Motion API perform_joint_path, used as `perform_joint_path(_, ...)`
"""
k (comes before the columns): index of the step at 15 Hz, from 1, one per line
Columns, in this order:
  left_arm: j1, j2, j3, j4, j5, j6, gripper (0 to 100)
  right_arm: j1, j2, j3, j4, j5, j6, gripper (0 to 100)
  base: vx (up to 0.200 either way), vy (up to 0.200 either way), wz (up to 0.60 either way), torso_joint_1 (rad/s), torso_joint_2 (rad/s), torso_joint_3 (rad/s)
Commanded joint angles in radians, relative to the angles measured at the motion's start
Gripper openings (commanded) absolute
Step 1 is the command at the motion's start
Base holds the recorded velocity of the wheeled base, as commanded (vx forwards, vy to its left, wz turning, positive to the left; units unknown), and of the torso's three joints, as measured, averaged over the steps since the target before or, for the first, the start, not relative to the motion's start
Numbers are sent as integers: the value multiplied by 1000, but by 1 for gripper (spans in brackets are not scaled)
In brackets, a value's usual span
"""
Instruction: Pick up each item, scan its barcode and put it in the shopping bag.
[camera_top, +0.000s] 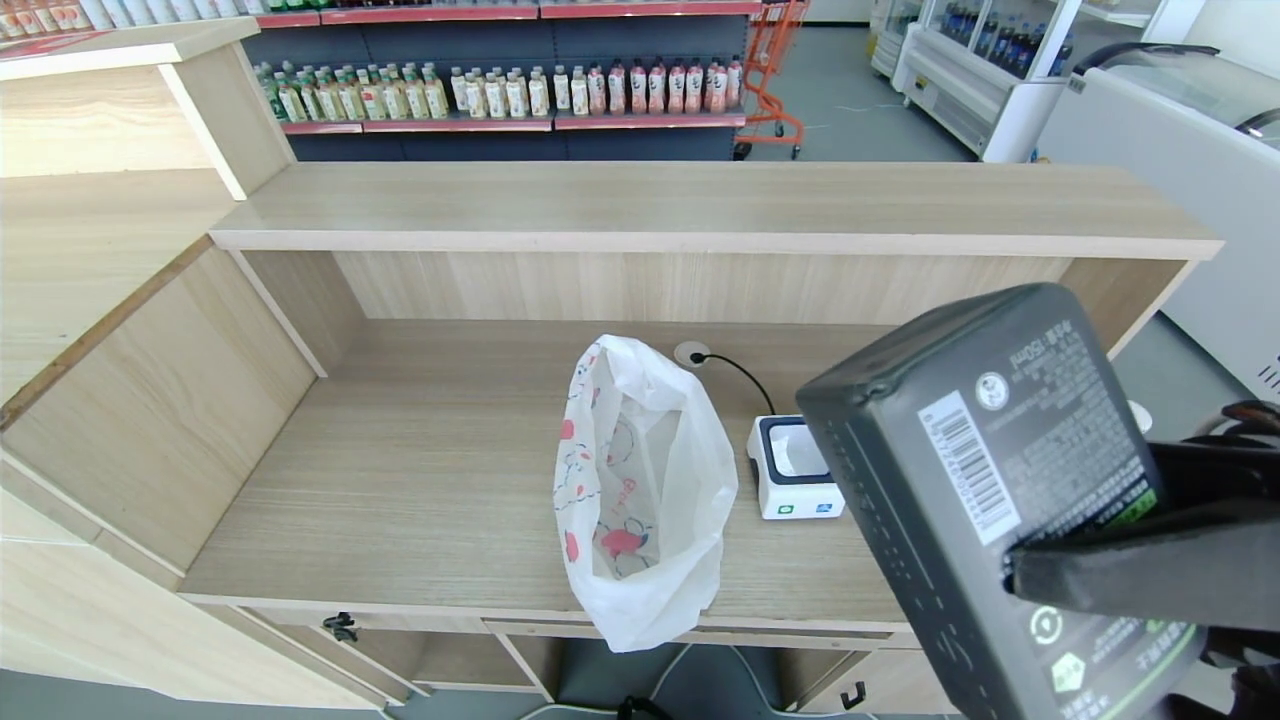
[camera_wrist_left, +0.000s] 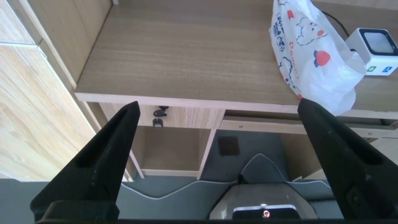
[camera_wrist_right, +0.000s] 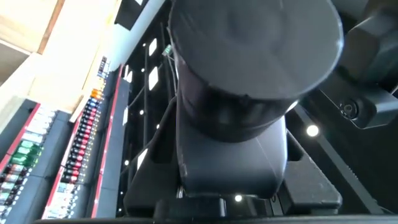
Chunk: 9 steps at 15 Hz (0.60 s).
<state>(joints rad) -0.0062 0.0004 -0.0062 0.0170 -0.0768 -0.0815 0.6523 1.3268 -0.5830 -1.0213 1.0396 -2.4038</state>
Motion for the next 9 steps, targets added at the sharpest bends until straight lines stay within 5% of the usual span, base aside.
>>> perform_joint_path(1, 0, 0, 0, 0, 0, 0, 100, 1, -3, 3, 1, 0, 0, 0, 0, 0, 0, 0, 0, 0)
perform_joint_path(9, 0, 0, 0, 0, 0, 0, 100, 35, -12, 12, 4, 0, 0, 0, 0, 0, 0, 0, 0, 0)
